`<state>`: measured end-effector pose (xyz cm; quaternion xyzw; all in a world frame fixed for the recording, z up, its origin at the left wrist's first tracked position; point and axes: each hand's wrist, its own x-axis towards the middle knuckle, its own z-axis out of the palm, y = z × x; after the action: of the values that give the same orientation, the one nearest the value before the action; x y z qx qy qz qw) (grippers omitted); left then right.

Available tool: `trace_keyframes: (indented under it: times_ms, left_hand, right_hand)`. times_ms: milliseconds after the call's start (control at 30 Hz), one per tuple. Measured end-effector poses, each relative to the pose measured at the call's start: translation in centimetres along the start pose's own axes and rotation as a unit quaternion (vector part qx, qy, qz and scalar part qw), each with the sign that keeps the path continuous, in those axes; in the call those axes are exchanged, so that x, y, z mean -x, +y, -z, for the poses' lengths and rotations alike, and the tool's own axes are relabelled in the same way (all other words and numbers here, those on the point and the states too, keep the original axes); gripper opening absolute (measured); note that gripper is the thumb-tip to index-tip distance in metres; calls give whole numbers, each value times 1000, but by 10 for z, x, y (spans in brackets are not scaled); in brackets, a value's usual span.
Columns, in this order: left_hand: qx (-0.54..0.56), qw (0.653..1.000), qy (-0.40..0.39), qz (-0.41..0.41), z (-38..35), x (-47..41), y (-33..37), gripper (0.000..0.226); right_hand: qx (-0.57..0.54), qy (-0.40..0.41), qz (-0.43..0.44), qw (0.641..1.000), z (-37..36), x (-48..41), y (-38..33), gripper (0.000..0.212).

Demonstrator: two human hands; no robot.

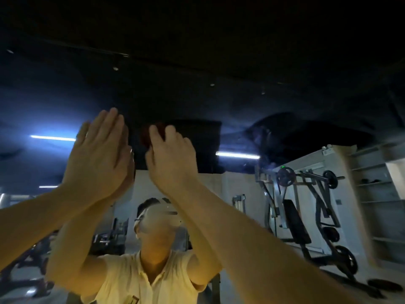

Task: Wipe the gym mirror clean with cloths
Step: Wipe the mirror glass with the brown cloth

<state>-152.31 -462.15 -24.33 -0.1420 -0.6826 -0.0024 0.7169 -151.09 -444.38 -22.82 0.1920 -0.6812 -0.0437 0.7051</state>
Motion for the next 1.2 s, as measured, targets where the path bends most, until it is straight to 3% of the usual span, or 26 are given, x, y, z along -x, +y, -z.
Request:
trace_keyframes:
  times_ms: [67, 167, 267, 333, 400, 500, 633, 700, 800, 900, 967, 1100, 1200]
  left_hand:
    - [-13, 999, -26, 33, -8, -7, 7, 82]
    - [-34, 996, -33, 81, -17, -14, 26, 94]
    - [-50, 994, -33, 89, -19, -13, 33, 97]
    - [-54, 995, -40, 72, -17, -11, 29, 98]
    - [-53, 996, -44, 55, -15, -10, 23, 100]
    - [-44, 997, -56, 21, -9, -9, 13, 101]
    - [62, 996, -64, -32, 8, -7, -15, 79]
    - [84, 996, -8, -23, 19, -2, -34, 67]
    - [20, 998, 48, 39, 27, 7, -54, 55]
    - [-47, 996, -39, 71, 17, 21, -57, 68]
    - [-67, 992, -67, 84, 7, 30, -60, 78]
    - [-72, 991, -80, 77, 8, 30, -64, 83]
    - [-55, 991, -101, 72, 18, 29, -68, 84]
  right_hand:
    - [50, -4, 28, 998, 9, 1, 42, 54]
    - [94, 20, -118, 988, 26, 8, 131, 48]
    - [106, 38, -282, 953, 43, 24, 196, 42]
    - [101, 60, -379, 918, 46, 24, 210, 36]
    - [82, 74, -420, 901, 37, 9, 195, 35]
    - [51, 98, -367, 924, 18, -21, 142, 35]
    - [12, 98, -285, 953, 5, -51, 56, 39]
    - [11, 95, -224, 970, -5, -54, 6, 46]
    - [-12, 32, -34, 999, -18, -34, -55, 47]
    - [-18, -14, 123, 992, -8, -6, -41, 46]
    - [15, 11, 88, 996, 4, -2, 8, 48]
    - [118, 50, -118, 985, 23, -19, 112, 63]
    - [109, 40, -173, 978, 19, -47, 102, 64]
